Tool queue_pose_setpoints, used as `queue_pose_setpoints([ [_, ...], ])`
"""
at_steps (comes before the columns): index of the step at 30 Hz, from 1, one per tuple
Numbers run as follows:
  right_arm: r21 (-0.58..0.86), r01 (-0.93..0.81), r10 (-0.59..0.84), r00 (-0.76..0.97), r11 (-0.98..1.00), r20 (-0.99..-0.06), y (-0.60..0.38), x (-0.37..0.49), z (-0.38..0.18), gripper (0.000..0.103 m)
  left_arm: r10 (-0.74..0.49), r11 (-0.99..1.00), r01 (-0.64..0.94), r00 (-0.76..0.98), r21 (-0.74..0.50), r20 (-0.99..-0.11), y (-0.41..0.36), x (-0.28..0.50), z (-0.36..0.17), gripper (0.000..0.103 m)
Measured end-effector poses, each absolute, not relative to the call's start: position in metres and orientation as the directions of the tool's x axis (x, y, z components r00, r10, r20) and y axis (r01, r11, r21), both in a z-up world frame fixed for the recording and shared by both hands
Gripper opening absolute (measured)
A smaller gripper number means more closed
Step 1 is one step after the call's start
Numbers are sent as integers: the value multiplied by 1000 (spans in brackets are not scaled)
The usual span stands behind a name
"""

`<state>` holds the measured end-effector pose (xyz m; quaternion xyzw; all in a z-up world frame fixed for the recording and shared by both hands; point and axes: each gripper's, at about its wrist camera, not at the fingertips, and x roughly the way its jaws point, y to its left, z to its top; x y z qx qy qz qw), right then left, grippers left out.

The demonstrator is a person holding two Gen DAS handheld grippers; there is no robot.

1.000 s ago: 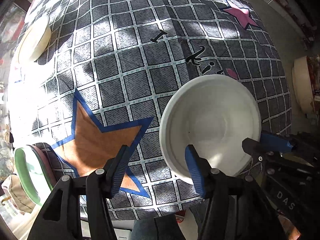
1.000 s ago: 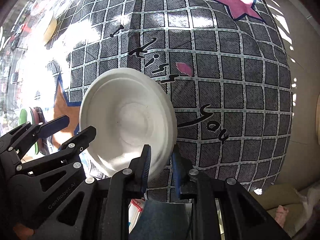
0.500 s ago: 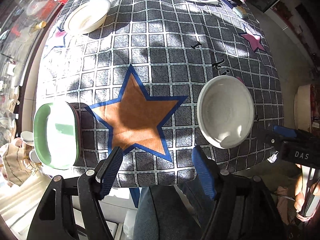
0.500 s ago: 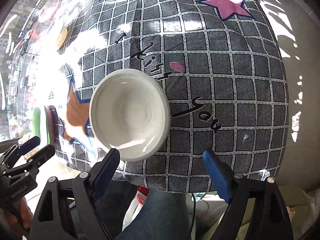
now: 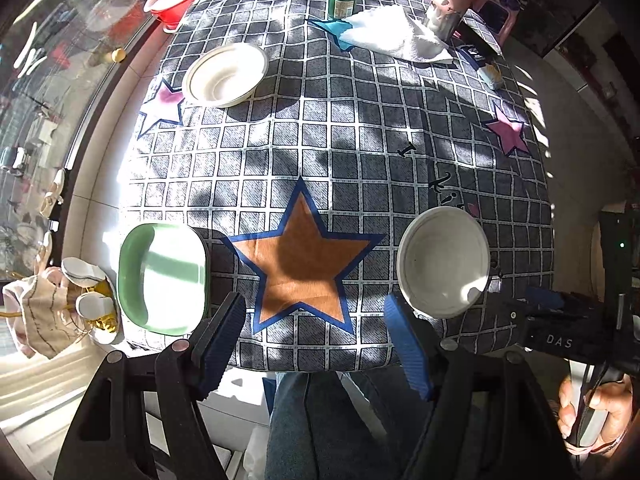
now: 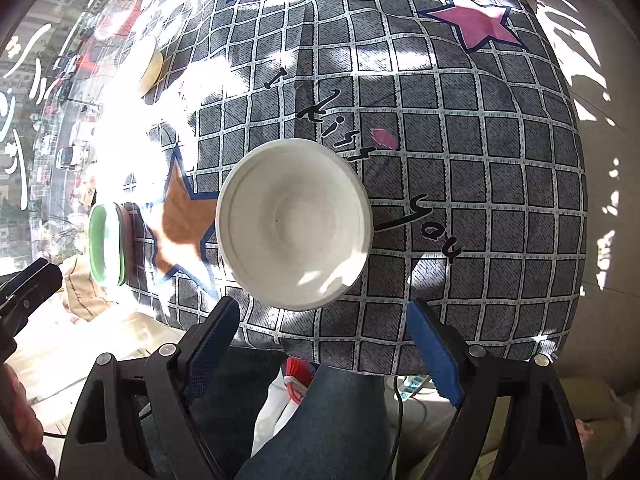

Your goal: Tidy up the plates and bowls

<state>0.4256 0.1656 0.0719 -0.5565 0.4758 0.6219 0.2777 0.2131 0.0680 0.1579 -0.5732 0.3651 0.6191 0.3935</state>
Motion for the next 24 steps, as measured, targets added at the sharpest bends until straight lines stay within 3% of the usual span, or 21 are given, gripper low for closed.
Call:
queue_pose_setpoints([
  [12, 331, -883, -159, -294, -332, -943, 191, 314, 103, 86, 100, -401, -915, -89, 42, -991, 146, 93, 144, 75],
  [24, 240, -905, -113, -213, -353, -970, 277, 145, 37, 86, 20, -536, -839, -125, 95, -992, 200, -46, 50, 75],
])
